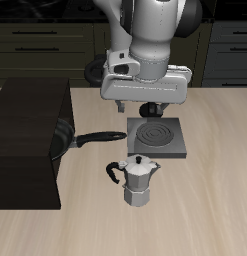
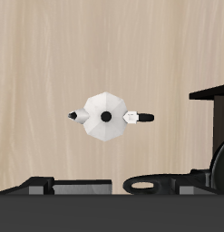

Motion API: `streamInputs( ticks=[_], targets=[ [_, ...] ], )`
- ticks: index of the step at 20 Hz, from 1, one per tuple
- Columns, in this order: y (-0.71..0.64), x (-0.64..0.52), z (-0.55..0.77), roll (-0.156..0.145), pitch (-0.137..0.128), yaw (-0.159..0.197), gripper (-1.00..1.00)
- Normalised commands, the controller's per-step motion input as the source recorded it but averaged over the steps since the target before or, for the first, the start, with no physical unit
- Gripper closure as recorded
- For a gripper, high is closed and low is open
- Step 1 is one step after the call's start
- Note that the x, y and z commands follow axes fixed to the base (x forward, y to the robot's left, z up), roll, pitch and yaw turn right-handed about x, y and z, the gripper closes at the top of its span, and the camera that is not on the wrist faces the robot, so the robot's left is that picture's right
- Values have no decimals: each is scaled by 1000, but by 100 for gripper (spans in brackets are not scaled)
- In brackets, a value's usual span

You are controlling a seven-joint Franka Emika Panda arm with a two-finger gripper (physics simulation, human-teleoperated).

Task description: Place the moka pot on the stove and turn on the stove

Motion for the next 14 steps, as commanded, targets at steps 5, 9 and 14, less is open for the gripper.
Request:
streamInputs(
  ticks=[5, 9, 14],
  targets=[
    [-45, 125, -58, -21, -17, -24, -100],
    [33, -18, 110, 18, -54, 53, -100],
    [-56, 9, 118, -20, -29, -1, -100]
  ],
)
